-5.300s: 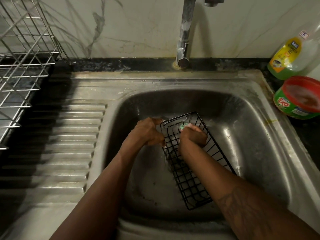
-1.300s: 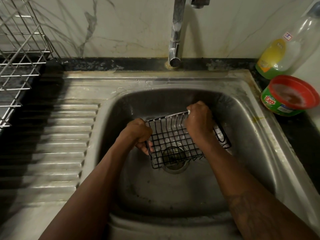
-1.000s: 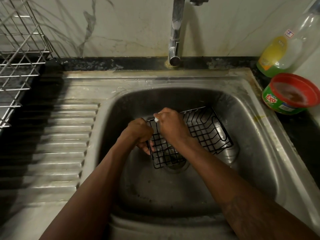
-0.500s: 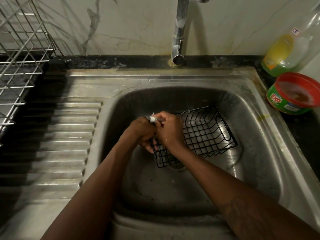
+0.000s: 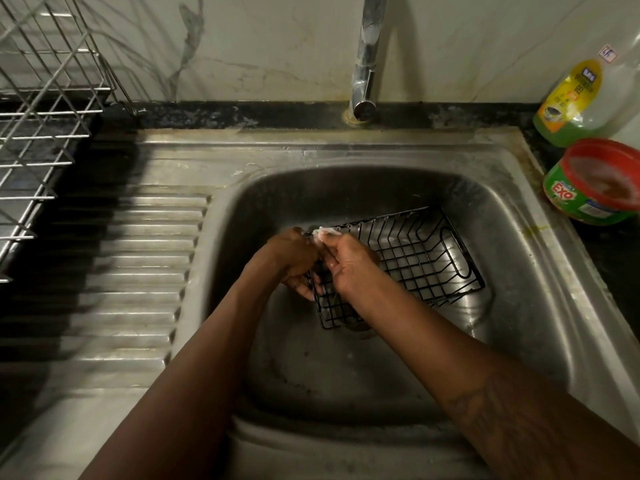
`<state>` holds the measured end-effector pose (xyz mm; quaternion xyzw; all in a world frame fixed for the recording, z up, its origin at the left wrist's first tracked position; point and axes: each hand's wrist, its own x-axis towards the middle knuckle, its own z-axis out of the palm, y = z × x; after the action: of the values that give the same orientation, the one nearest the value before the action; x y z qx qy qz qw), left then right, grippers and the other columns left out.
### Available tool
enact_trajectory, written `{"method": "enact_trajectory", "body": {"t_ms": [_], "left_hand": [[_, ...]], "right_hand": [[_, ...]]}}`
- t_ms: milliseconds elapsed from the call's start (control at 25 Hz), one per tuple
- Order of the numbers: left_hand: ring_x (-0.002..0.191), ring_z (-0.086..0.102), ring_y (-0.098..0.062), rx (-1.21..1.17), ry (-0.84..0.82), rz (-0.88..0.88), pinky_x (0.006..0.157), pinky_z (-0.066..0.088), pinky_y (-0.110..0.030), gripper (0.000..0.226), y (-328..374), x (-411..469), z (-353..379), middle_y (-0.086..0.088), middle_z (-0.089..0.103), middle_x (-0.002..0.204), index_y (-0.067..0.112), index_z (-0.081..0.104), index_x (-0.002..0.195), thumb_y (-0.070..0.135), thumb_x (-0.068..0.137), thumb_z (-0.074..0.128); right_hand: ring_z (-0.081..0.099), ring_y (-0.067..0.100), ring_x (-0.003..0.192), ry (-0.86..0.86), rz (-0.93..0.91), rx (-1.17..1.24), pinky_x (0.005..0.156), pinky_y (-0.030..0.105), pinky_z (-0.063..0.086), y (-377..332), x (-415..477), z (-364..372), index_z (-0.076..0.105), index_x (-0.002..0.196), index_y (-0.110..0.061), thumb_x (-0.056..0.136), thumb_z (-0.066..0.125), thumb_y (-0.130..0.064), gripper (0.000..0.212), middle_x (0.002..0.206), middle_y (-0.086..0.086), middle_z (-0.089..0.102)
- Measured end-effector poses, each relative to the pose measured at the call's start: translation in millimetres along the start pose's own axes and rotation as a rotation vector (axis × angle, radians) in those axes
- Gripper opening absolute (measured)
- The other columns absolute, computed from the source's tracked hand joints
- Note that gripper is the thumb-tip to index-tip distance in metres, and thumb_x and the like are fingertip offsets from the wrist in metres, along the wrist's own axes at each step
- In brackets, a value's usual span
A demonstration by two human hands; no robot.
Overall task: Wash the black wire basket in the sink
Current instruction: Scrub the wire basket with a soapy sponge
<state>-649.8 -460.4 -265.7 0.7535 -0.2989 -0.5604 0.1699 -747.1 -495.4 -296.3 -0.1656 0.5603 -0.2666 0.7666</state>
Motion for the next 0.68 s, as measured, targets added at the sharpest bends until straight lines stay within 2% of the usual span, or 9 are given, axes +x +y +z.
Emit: {"method": "enact_trajectory", "body": {"t_ms": [80, 160, 280, 400, 520, 600, 680], "left_hand": [[0.077, 0.076, -0.036, 0.007, -0.007, 0.007, 0.067, 0.064, -0.048, 0.019, -0.1, 1.4, 0.9, -0.025, 0.073, 0.095, 0.004, 0.061, 0.111, 0.015, 0.106, 0.047], [0.077, 0.076, -0.037, 0.01, -0.037, 0.001, 0.07, 0.064, -0.049, 0.022, -0.7, 1.3, 1.1, -0.024, 0.075, 0.09, 0.001, 0.065, 0.108, 0.018, 0.105, 0.05], [0.076, 0.075, -0.039, -0.005, -0.056, -0.022, 0.071, 0.063, -0.051, 0.023, -0.6, 2.2, 2.1, -0.027, 0.074, 0.085, -0.003, 0.062, 0.112, 0.015, 0.105, 0.05], [0.074, 0.075, -0.039, -0.007, -0.033, -0.017, 0.067, 0.063, -0.05, 0.019, -0.9, 2.4, 2.3, -0.029, 0.073, 0.087, -0.001, 0.055, 0.119, 0.011, 0.104, 0.05], [0.068, 0.076, -0.035, -0.022, 0.008, -0.019, 0.057, 0.062, -0.042, 0.024, 1.3, 0.7, 3.1, -0.027, 0.072, 0.091, 0.007, 0.045, 0.128, 0.01, 0.104, 0.047], [0.068, 0.076, -0.034, -0.036, 0.027, -0.019, 0.055, 0.062, -0.041, 0.027, 1.2, 1.3, 2.8, -0.027, 0.072, 0.092, 0.01, 0.041, 0.132, 0.01, 0.105, 0.043], [0.072, 0.076, -0.037, -0.016, 0.024, -0.026, 0.06, 0.062, -0.043, 0.03, 0.9, 1.2, 3.6, -0.027, 0.072, 0.095, 0.008, 0.041, 0.135, 0.009, 0.105, 0.042]], "right_hand": [[0.072, 0.015, 0.08, 0.047, -0.011, -0.013, 0.057, 0.032, 0.055, 6.2, 7.5, -0.8, 0.07, 0.094, -0.012, 0.093, 0.067, -0.005, 0.008, 0.089, 0.005, 0.075], [0.076, 0.02, 0.081, 0.142, -0.021, -0.044, 0.06, 0.035, 0.06, 17.3, 20.5, -5.4, 0.073, 0.1, -0.015, 0.092, 0.07, -0.01, 0.01, 0.091, 0.007, 0.078], [0.077, 0.019, 0.077, 0.246, -0.045, -0.095, 0.072, 0.038, 0.064, 26.2, 34.5, -12.4, 0.073, 0.1, -0.015, 0.093, 0.068, -0.016, 0.008, 0.09, 0.007, 0.078], [0.076, 0.016, 0.068, 0.291, -0.029, -0.081, 0.06, 0.029, 0.061, 21.6, 38.9, -13.3, 0.075, 0.098, -0.009, 0.091, 0.069, -0.014, 0.01, 0.081, 0.006, 0.078], [0.074, 0.013, 0.064, 0.366, -0.135, -0.075, 0.052, 0.025, 0.055, 3.4, 32.1, -12.4, 0.072, 0.092, -0.008, 0.087, 0.072, -0.005, 0.005, 0.079, 0.008, 0.076], [0.074, 0.015, 0.064, 0.366, -0.18, -0.044, 0.053, 0.023, 0.057, -3.2, 28.8, -14.9, 0.071, 0.099, -0.006, 0.086, 0.073, -0.001, 0.014, 0.08, 0.011, 0.075], [0.072, 0.013, 0.065, 0.337, -0.149, -0.071, 0.048, 0.021, 0.055, 0.1, 35.7, -22.3, 0.069, 0.114, -0.008, 0.091, 0.069, -0.008, 0.023, 0.083, 0.006, 0.072]]}}
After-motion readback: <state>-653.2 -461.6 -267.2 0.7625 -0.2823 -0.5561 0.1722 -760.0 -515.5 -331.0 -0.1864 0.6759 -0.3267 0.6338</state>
